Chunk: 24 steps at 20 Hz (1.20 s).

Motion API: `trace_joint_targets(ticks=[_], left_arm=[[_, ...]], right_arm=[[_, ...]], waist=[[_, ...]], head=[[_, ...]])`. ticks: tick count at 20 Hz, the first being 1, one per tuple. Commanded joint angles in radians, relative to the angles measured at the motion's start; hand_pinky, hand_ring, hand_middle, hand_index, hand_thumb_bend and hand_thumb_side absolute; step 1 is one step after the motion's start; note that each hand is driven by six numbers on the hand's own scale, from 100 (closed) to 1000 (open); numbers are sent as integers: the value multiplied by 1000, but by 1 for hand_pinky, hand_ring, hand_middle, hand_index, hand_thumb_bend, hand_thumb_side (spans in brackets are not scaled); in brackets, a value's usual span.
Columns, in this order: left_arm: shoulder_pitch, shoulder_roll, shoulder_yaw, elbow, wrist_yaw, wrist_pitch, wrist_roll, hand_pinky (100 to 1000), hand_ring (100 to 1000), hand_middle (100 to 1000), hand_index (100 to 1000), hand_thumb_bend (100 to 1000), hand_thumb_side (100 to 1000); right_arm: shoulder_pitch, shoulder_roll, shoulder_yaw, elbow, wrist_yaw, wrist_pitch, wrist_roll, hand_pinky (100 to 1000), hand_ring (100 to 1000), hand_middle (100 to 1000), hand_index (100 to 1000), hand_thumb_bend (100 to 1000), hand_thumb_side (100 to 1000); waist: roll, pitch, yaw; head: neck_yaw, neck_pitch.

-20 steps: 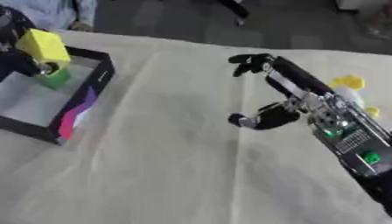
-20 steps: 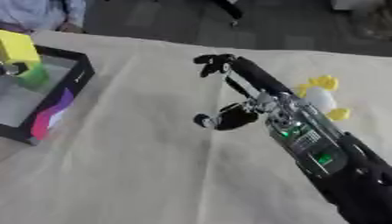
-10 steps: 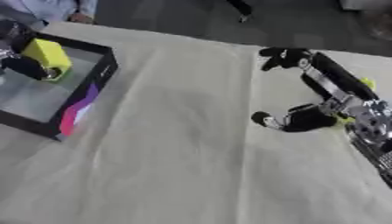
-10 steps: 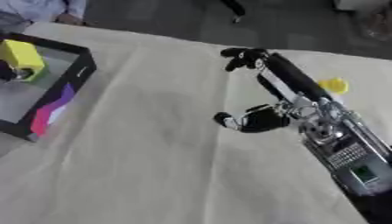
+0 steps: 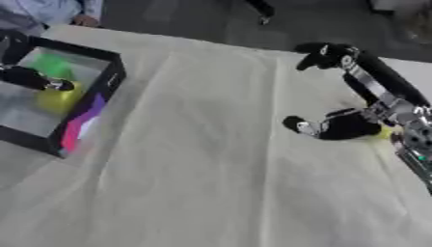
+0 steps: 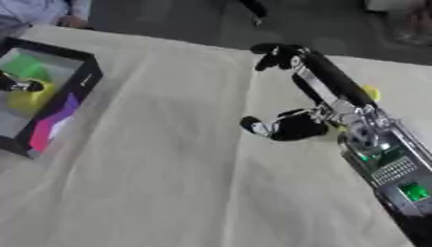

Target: Pick up the objects with one hand, pass them to the other hand, and then place them into the box on the other side of the table.

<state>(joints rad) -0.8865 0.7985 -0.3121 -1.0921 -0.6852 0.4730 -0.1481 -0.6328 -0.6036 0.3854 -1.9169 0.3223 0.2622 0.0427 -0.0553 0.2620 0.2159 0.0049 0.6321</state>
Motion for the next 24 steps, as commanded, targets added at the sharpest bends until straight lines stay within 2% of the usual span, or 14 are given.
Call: trace_joint_targets(ticks=[1, 4, 6, 7, 9, 10, 11, 14, 17, 19, 21, 24], left_arm=[[-12, 26, 24, -2, -32, 13, -21, 874, 848, 789, 878, 1000, 627], [-11, 27, 29, -6, -39, 17, -29, 869, 844, 781, 868, 996, 616], [-10, 27, 34, -14, -36, 21, -23, 863, 835, 778, 869, 955, 604], [-9, 27, 38, -20, -31, 25, -16, 855, 820, 774, 877, 869, 582], [-5, 30, 48, -45, 2, 26, 16, 844, 797, 793, 867, 615, 496], [0, 35, 51, -60, 24, 21, 40, 843, 797, 800, 862, 555, 466], [5, 41, 52, -71, 44, 19, 66, 843, 804, 817, 856, 457, 401], [21, 55, 52, -100, 93, 32, 137, 839, 801, 824, 857, 407, 349], [33, 66, 52, -127, 136, 45, 185, 835, 793, 812, 851, 402, 343], [35, 69, 50, -145, 160, 47, 202, 836, 794, 809, 849, 399, 354], [36, 72, 47, -160, 177, 49, 207, 836, 794, 809, 849, 399, 354], [37, 74, 45, -167, 188, 53, 212, 836, 794, 809, 849, 399, 354]], right_arm=[[-8, -29, -18, -22, -10, 1, -11, 851, 824, 686, 896, 557, 100], [-4, -33, -22, -23, -14, 3, -17, 849, 824, 685, 896, 557, 100], [0, -37, -28, -25, -20, 7, -23, 848, 824, 684, 896, 558, 100], [2, -44, -34, -29, -24, 9, -28, 848, 821, 686, 896, 556, 100], [7, -70, -51, -41, -31, 15, -39, 850, 809, 704, 900, 548, 100], [13, -87, -62, -49, -38, 19, -43, 851, 808, 721, 899, 547, 100], [18, -105, -74, -56, -46, 23, -44, 855, 811, 742, 886, 515, 118], [44, -168, -117, -70, -74, 42, -46, 853, 806, 738, 884, 497, 140], [76, -254, -168, -60, -127, 60, -32, 869, 827, 756, 901, 519, 200], [90, -318, -194, -38, -176, 40, 24, 885, 851, 782, 915, 494, 282], [94, -363, -219, -6, -222, 5, 87, 885, 851, 782, 915, 494, 282], [93, -377, -235, 18, -244, -20, 120, 885, 851, 782, 915, 494, 282]], waist=[[0, -8, -1], [4, -11, -3], [7, -14, -5], [9, -16, -6], [11, -21, -9], [12, -24, -12], [14, -27, -15], [20, -34, -24], [28, -38, -30], [32, -37, -30], [33, -36, -28], [34, -35, -28]], head=[[-11, 9], [-32, 15], [-85, 30], [-132, 42], [-220, 63], [-253, 70], [-281, 77], [-339, 93], [-363, 99], [-373, 100], [-378, 100], [-379, 100]])
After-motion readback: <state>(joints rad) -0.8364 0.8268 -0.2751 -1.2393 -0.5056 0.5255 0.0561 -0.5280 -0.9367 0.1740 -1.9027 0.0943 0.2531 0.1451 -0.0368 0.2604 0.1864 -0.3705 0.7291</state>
